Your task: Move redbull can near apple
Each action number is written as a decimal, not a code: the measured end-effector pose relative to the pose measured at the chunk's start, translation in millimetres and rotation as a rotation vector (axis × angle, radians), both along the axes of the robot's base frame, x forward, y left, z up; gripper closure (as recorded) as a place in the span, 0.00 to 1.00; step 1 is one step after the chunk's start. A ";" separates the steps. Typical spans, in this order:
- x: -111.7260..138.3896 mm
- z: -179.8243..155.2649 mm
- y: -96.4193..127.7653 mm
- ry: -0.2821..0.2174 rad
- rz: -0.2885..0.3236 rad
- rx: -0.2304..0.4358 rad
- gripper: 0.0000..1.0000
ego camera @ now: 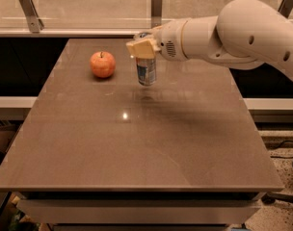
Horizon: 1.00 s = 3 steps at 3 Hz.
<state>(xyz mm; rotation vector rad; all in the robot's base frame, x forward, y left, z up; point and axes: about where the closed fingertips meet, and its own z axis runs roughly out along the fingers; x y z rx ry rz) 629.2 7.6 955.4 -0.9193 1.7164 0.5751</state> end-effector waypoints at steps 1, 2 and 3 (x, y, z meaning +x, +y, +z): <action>3.4 -7.1 18.0 0.008 0.018 0.004 1.00; 7.7 -12.8 31.2 0.011 0.025 0.007 1.00; 11.9 -17.0 44.1 0.006 0.030 0.018 1.00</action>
Offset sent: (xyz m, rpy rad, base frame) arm 0.0158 0.0439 -0.0228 0.0128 0.0170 0.0256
